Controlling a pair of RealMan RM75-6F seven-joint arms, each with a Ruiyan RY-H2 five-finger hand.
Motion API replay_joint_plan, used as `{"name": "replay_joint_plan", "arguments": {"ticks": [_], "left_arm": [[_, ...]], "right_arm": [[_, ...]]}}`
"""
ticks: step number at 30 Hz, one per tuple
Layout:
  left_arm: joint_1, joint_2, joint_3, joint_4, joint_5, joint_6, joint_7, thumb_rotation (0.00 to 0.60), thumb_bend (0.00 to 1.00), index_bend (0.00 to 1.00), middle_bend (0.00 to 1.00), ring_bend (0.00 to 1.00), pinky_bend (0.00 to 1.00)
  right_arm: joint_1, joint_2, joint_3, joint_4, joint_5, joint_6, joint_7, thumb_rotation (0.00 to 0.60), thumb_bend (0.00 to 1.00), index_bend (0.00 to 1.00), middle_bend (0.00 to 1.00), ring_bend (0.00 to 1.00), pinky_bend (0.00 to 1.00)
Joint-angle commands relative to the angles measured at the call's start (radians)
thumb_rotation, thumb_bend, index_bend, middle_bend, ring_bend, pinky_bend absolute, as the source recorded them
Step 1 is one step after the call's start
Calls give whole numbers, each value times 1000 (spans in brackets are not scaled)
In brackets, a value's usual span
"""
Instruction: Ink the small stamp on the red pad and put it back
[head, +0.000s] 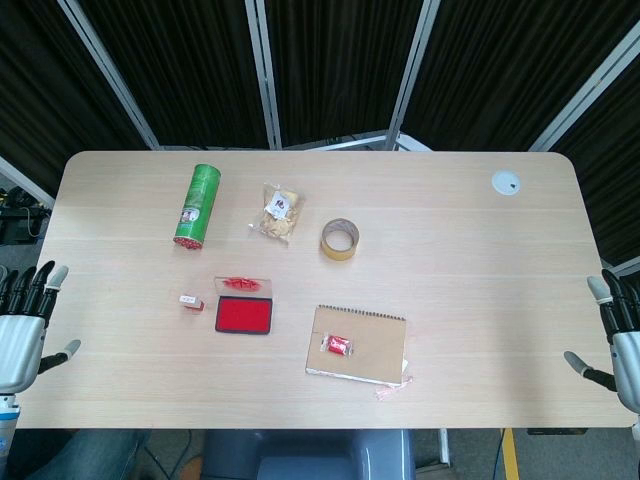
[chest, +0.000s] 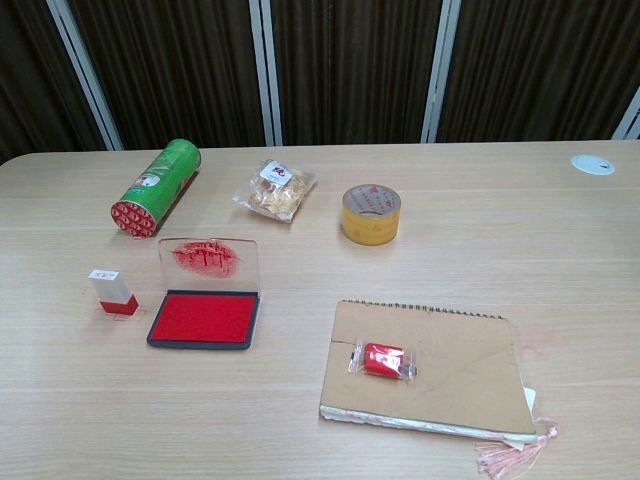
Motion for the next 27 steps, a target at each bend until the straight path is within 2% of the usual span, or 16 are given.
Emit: {"name": "replay_joint_plan", "arguments": {"ticks": [1,5,6,8,9,10,13,17,24,27], "left_arm": [[1,3,0,-5,-2,-1,5,600,47,0,0,0,0],[1,0,0,1,7,4,15,600,47,0,0,0,1],[1,-1,1,5,7,4,17,600,49,0,0,10,60],[-5,-9,-2,20,15,3,11,600,52,0,0,184,332],[-12,-17,-7,38,29,5,4,600,54,0,0,348,535],[-21,-28,-10,60,45,3,-7,600,58,1,0,505,683],[-50,-76,-15,114,44,-37,-46,600,67,50,0,693,851],[-106,-150,-44,159,2,-118,-36,600,78,176,0,818,900],[-225,-273,-83,278,-95,-312,-22,600,92,226,0,842,907],[-249,-310,-89,313,-130,-362,-37,600,94,237,15,846,909]], "right_arm": [[-1,2,0,-5,-4,4,-3,600,0,0,0,0,0],[0,1,0,-6,5,-4,2,600,0,0,0,0,0],[0,2,0,-7,6,-6,3,600,0,0,0,0,0],[1,3,-1,-10,5,-6,8,600,0,0,0,0,0],[0,4,-1,-13,3,-5,11,600,0,0,0,0,0],[0,5,-1,-15,2,-3,14,600,0,0,0,0,0],[2,8,2,-13,8,-6,27,600,0,0,0,0,0],[8,6,3,3,23,-26,40,600,0,0,0,0,0],[18,1,5,18,51,-59,46,600,0,0,0,0,0],[20,-1,7,22,63,-69,43,600,0,0,0,0,0]]}}
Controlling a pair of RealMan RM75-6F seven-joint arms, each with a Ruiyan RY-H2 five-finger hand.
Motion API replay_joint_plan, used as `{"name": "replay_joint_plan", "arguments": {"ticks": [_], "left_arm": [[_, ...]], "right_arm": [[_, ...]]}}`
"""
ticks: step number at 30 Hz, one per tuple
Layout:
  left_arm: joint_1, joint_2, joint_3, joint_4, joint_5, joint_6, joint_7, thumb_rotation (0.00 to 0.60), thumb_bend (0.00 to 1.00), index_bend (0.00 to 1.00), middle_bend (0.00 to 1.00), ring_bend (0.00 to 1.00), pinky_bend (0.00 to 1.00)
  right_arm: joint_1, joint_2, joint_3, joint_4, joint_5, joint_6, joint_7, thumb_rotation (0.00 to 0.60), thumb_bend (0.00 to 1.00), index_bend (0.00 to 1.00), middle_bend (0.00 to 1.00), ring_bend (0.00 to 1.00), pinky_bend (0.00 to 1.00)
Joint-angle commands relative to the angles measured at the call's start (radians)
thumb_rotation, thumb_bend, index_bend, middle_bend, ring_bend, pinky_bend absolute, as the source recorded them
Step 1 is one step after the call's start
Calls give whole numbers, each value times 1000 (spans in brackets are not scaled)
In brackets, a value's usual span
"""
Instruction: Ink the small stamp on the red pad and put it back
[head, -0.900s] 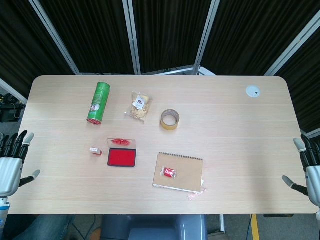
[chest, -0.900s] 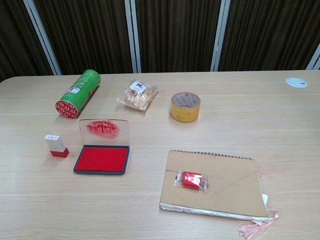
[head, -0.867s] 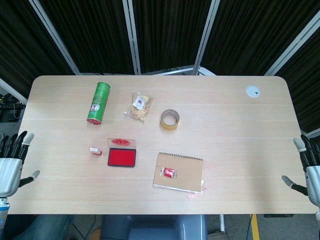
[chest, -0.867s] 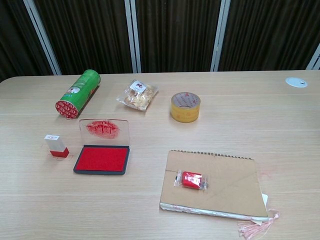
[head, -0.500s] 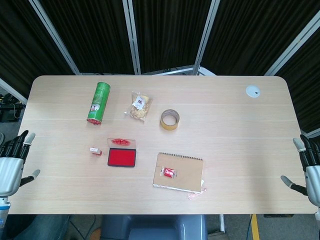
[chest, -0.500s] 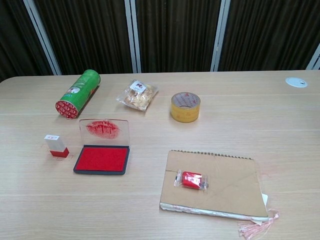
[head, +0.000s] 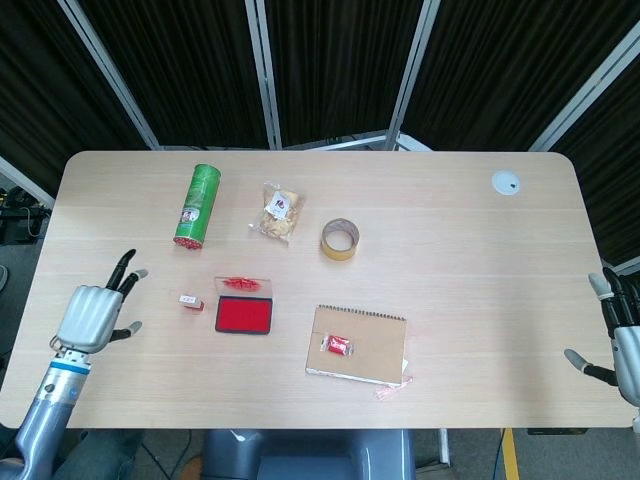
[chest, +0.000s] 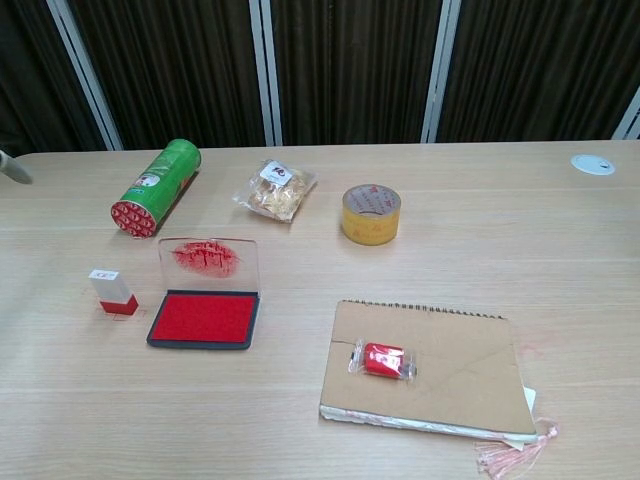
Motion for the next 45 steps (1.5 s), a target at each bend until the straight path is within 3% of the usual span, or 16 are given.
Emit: {"name": "replay_joint_plan", "arguments": {"ticks": [1,10,19,32,45], "left_arm": [[-51,-67,-20,66,-62,-79,-15,600,97,242,29,848,911],[-94,-169,-16,202,-90,-157,-144,600,169,318,241,850,919],[-125,-242,-20,309,-92,-172,-186,600,200,354,351,850,919],[-156,-298,-11,382,-88,-185,-199,600,316,384,388,850,918],[-161,-329,19,449,-62,-171,-203,600,325,393,390,843,914]], "right_arm": [[3,-3,2,5,11,-10,-3,600,0,0,0,0,0],[11,-16,3,18,32,-33,-21,600,0,0,0,0,0],[17,-26,3,24,47,-50,-37,600,0,0,0,0,0],[23,-29,7,31,67,-66,-40,600,0,0,0,0,0],[27,-28,6,30,76,-78,-40,600,0,0,0,0,0]]}}
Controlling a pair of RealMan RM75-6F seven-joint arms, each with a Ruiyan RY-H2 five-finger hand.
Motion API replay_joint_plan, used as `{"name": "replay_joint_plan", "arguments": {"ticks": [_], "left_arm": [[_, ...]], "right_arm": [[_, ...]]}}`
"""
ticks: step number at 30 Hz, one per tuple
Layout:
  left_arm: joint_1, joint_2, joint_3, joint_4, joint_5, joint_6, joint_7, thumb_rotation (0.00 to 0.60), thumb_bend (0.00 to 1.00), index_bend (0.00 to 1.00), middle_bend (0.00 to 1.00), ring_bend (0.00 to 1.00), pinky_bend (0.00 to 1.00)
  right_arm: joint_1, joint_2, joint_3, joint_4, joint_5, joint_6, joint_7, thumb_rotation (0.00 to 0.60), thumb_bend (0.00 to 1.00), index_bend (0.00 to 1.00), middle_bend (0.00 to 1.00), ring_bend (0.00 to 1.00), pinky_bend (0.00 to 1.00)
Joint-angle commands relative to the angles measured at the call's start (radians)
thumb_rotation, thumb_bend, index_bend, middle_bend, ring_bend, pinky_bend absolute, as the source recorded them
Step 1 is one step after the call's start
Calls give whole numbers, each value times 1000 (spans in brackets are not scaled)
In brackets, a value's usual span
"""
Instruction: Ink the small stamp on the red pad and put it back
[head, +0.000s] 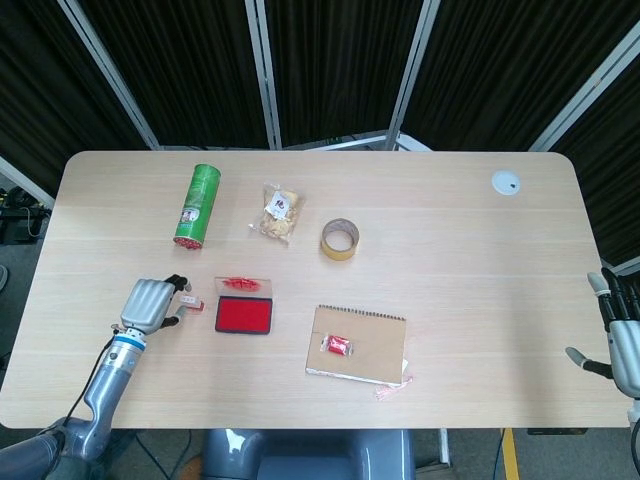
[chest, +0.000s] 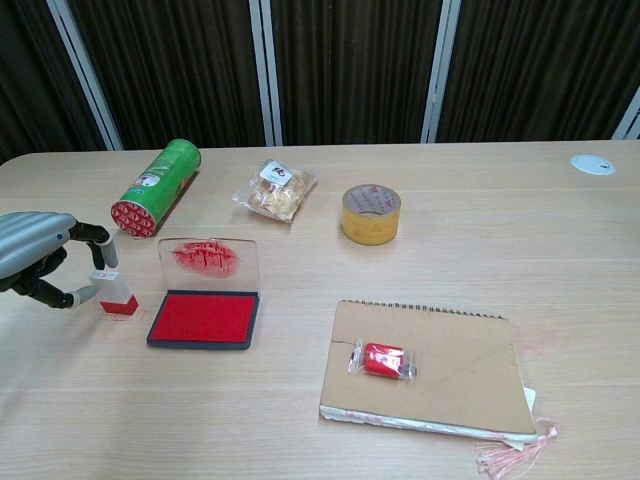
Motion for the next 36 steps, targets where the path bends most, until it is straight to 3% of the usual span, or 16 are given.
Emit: {"name": "replay_joint_plan", "arguments": {"ticks": [1,12,36], "left_arm": [[-2,-6,3,11,5,3,1,600,326,394,390,841,912],[-12,-47,15,84,20,10,-21,600,351,400,393,837,909],[-23,-64,17,102,25,15,-60,600,370,511,487,833,906]], "right_arm": [[1,0,0,0,1,-2,1,600,0,0,0,0,0],[4,5,0,-2,8,-14,16,600,0,0,0,0,0],[8,6,-1,1,16,-25,24,600,0,0,0,0,0]]}}
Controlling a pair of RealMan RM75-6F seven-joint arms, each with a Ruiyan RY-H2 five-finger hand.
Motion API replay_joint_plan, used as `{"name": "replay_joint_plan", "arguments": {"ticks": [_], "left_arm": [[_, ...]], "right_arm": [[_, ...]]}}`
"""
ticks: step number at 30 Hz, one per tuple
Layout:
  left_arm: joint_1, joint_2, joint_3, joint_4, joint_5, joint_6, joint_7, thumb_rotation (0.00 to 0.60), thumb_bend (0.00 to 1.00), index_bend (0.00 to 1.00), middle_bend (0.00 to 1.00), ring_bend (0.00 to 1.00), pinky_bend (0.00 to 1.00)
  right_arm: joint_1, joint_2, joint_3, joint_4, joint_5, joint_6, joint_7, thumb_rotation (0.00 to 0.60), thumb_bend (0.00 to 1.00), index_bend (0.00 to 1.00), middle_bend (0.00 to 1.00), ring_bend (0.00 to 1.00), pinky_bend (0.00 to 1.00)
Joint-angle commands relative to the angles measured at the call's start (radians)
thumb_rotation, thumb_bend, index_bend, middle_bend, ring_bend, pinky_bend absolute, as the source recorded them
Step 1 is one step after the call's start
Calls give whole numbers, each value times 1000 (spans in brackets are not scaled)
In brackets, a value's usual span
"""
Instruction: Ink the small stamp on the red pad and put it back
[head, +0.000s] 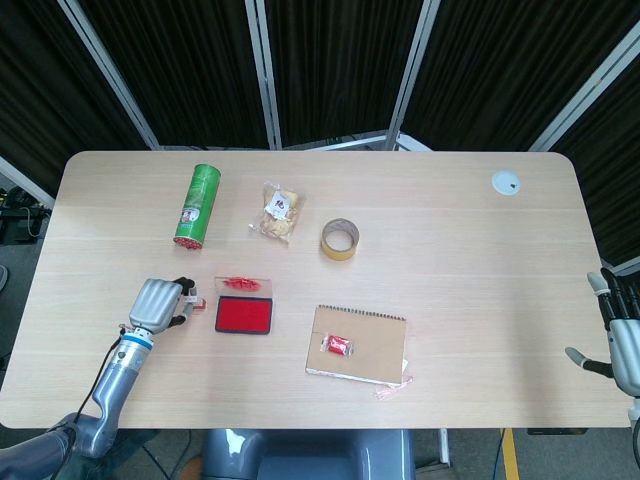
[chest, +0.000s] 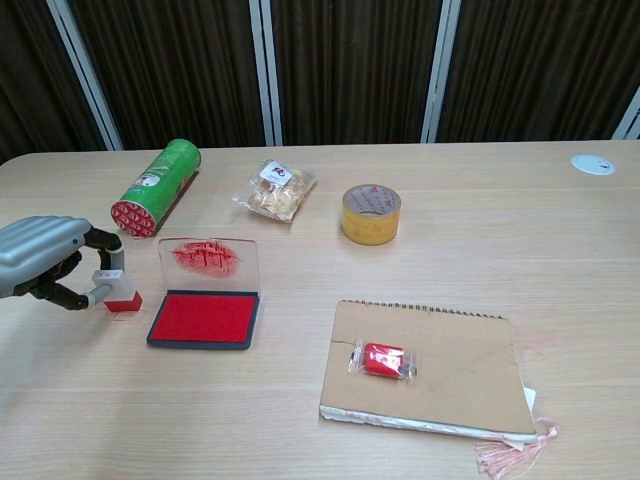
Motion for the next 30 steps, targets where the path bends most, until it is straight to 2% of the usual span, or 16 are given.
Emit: {"name": "replay_joint_plan", "arguments": {"ticks": [1,10,17,22,30], "left_arm": [[-1,0,-2,0,0,2,-6,600,371,517,491,833,906],[-5,22,-11,-45,7,18,-47,600,377,560,512,833,906],[-20,106,-26,-237,19,10,-121,600,377,565,513,833,906],[-50,140,-26,-333,16,-33,-73,600,377,572,513,833,906],[-78,85,-27,-316,-32,-83,23,600,377,575,517,833,906]], "right_arm": [[0,0,0,0,1,-1,1,600,0,0,0,0,0],[1,0,1,2,4,-2,3,600,0,0,0,0,0],[1,1,2,2,8,-3,7,600,0,0,0,0,0],[2,2,4,4,10,-4,11,600,0,0,0,0,0],[4,1,7,13,22,-11,19,600,0,0,0,0,0]]}}
